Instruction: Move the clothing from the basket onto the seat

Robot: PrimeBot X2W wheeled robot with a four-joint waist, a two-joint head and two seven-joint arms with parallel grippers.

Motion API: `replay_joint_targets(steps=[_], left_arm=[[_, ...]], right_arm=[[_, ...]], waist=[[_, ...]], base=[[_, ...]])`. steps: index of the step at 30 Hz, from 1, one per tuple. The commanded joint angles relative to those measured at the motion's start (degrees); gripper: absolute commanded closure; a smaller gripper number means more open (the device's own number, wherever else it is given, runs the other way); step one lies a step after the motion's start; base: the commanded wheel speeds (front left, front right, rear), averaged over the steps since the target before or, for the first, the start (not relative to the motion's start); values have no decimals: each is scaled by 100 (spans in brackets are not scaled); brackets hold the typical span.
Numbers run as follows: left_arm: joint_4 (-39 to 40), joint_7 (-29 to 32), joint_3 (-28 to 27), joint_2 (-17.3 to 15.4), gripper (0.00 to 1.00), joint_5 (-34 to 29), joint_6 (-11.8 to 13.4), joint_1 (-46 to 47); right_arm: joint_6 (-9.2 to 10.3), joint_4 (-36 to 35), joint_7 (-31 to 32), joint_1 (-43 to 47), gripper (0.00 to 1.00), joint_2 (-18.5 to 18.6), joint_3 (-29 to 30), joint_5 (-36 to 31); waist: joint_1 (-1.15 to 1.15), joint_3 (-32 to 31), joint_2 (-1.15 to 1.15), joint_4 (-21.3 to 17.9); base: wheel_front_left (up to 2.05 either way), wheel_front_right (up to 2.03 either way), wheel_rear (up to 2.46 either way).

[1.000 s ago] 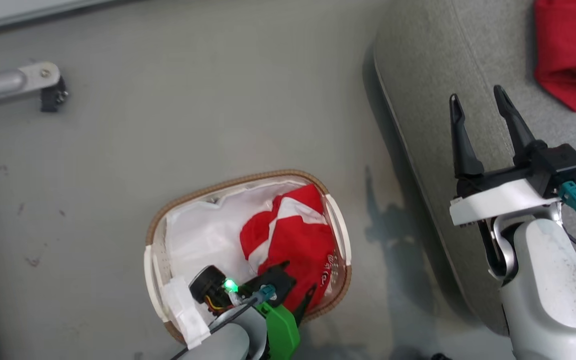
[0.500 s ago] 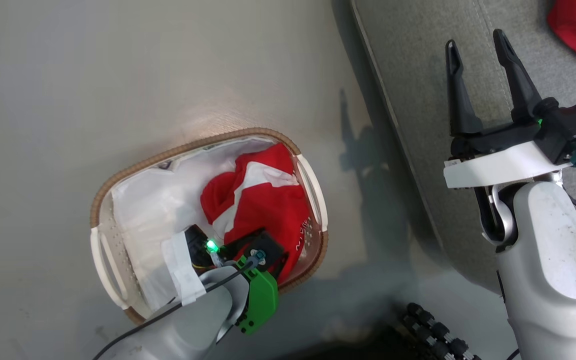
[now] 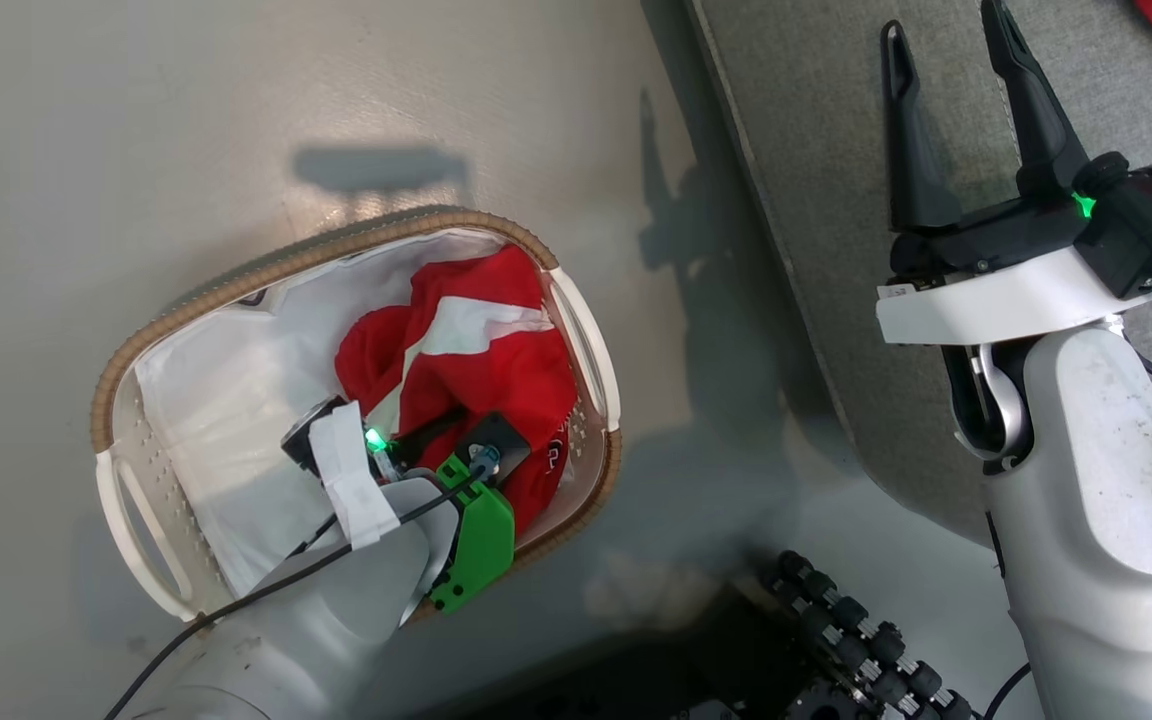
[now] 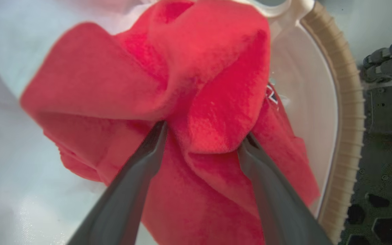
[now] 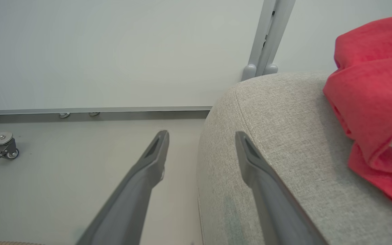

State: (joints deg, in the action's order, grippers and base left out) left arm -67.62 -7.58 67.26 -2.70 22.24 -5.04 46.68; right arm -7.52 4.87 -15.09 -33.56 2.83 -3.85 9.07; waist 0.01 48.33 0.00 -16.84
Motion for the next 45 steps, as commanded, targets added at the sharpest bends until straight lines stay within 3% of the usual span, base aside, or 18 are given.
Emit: replay_joint_targets(steps=[1, 2, 3, 4, 5, 15, 24, 33, 45], left_arm=[[-49, 28, -5, -34, 24, 89, 56, 117], [-57, 20, -17, -34, 54, 109, 77, 138], [-60, 20, -15, -34, 67, 124, 88, 145], [-70, 13, -24, -35, 93, 155, 95, 147], [-77, -5, -26, -35, 100, 175, 99, 142], [59, -507, -158, -33, 100, 514, 104, -103], [429, -769, -341, -30, 100, 710, 210, -399], [1868, -764, -1045, -301, 100, 558, 436, -1055], [3223, -765, -1858, -704, 100, 113, 422, -1932]], right_arm=[[6, -22, -11, -59, 0, 13, 0, 34], [6, -22, -11, -74, 0, 12, 1, 29], [6, -22, -11, -83, 0, 12, 7, 24], [6, -19, -11, -90, 0, 12, 19, 15], [6, -15, -11, -89, 0, 12, 28, 4], [6, 119, -12, -18, 0, 14, 67, -100], [6, 332, -11, 276, 0, 14, 87, -383], [6, 633, -12, 807, 0, 17, 10, -690], [6, 1070, -12, 1792, 0, 17, -150, -903]], waist=[[-1, 69, 0, -50], [-1, 77, 0, -49], [-1, 82, 0, -45], [-1, 84, 0, -35], [-1, 82, 0, -25], [-1, -216, 0, 177], [-1, -963, 0, 483], [-1, -2073, 0, 848], [-1, -3723, 0, 1192]], base=[[0, 0, 0], [0, 0, 0], [0, 0, 0], [0, 0, 0], [0, 0, 0], [0, 0, 0], [0, 0, 0], [0, 0, 0], [0, 0, 0]])
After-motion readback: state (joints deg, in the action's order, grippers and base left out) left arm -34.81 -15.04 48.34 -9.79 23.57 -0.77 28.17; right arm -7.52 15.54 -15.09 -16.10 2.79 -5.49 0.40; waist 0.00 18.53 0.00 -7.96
